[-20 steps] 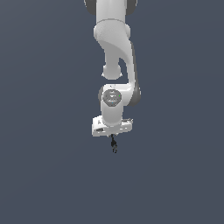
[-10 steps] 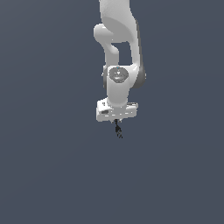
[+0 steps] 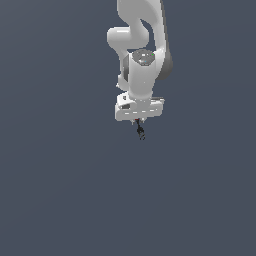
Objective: Pick up the object and move it to a goal position.
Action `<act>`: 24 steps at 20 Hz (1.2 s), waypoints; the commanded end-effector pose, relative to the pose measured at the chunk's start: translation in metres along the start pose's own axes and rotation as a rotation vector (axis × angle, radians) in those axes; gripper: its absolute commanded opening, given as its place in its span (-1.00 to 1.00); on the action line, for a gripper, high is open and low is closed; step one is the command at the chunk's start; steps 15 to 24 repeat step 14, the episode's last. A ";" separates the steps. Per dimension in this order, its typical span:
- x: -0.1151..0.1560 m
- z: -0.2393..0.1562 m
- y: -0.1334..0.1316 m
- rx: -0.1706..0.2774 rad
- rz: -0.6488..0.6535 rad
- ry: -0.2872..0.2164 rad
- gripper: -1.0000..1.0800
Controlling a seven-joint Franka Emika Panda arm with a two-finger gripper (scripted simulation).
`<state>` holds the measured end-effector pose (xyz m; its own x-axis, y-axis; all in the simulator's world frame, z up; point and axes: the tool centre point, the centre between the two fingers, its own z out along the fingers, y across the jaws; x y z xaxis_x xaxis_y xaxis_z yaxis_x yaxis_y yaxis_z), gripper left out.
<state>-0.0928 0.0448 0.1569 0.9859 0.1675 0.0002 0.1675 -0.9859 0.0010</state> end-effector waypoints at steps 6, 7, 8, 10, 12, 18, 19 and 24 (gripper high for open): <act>-0.023 -0.028 -0.015 0.000 0.001 0.000 -1.00; -0.024 -0.031 -0.016 0.000 0.001 0.000 -1.00; -0.026 -0.033 -0.017 0.000 0.001 0.000 -1.00; -0.028 -0.036 -0.019 0.000 0.001 0.000 -1.00; -0.029 -0.038 -0.020 0.001 0.001 0.000 -1.00; -0.030 -0.039 -0.020 0.001 0.001 0.000 -1.00; -0.030 -0.039 -0.020 0.001 0.001 0.000 -1.00; -0.030 -0.039 -0.020 0.001 0.001 0.000 -1.00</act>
